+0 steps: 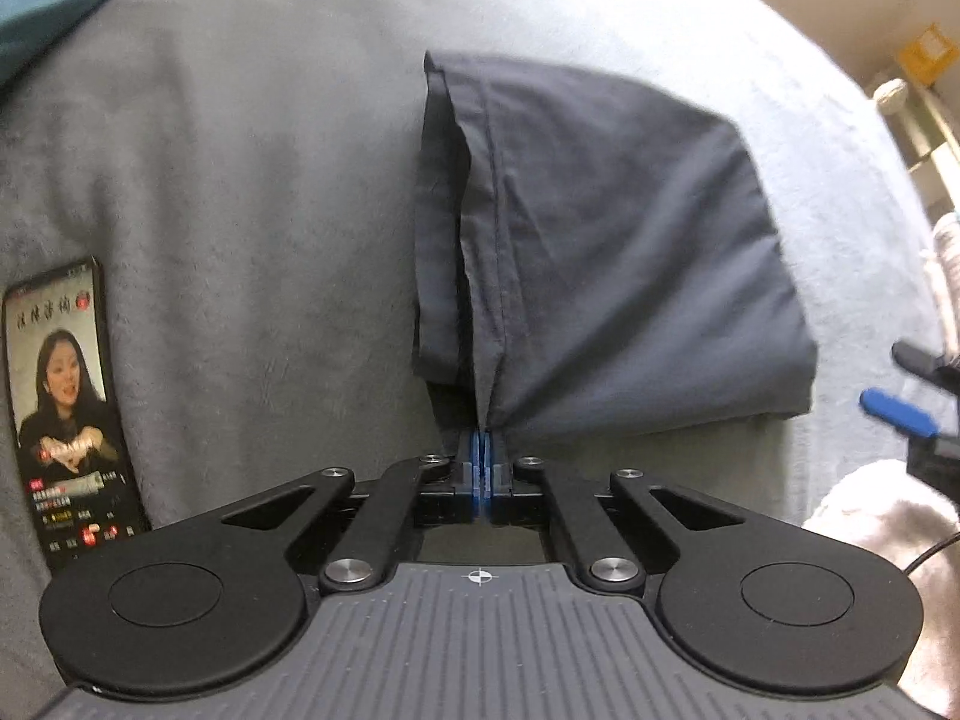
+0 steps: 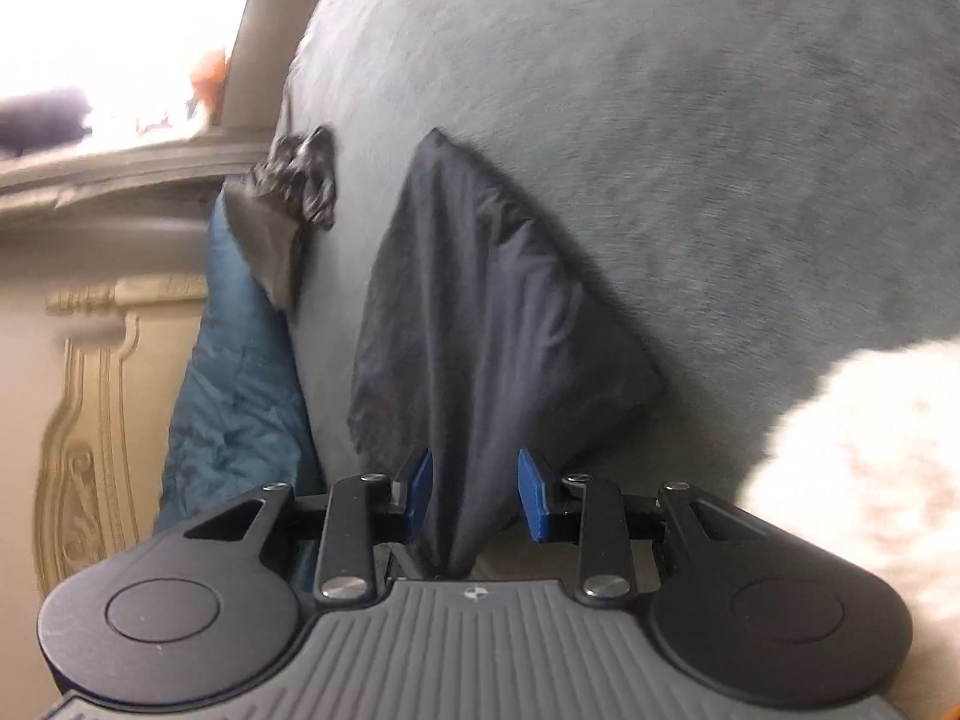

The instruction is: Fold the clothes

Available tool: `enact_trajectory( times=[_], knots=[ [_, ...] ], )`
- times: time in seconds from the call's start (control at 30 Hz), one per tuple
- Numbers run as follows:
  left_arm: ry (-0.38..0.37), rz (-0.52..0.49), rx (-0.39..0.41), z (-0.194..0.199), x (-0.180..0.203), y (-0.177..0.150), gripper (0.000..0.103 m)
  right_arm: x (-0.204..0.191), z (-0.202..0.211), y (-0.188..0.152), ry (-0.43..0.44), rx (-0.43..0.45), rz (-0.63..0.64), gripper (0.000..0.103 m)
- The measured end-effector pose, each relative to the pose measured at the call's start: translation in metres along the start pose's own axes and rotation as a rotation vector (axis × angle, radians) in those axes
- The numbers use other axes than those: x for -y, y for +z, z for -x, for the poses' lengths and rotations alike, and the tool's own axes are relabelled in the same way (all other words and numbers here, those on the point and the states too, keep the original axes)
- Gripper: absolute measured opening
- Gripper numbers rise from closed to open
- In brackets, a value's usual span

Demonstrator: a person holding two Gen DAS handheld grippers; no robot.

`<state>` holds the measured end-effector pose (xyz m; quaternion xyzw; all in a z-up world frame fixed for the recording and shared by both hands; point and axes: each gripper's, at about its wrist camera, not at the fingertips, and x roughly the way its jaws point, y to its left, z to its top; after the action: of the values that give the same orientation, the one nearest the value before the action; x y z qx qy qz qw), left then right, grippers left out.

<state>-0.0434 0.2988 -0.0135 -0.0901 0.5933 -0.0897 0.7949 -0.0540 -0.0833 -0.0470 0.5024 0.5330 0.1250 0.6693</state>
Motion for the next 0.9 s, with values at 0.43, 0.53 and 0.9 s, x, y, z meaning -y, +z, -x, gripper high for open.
enact_trajectory(
  times=[0.43, 0.53, 0.9],
  knots=[
    [0.059, -0.009, -0.07, -0.016, -0.005, 0.004, 0.002, -0.046, -0.118, -0.024, -0.259, -0.173, 0.49, 0.034],
    [0.051, 0.019, -0.015, 0.005, -0.011, 0.003, 0.002, -0.047, -0.119, -0.033, -0.271, -0.168, 0.543, 0.034],
    [-0.08, -0.041, 0.287, 0.018, 0.016, 0.049, 0.003, -0.063, -0.081, -0.04, -0.3, 0.086, 0.721, 0.033]
  ],
)
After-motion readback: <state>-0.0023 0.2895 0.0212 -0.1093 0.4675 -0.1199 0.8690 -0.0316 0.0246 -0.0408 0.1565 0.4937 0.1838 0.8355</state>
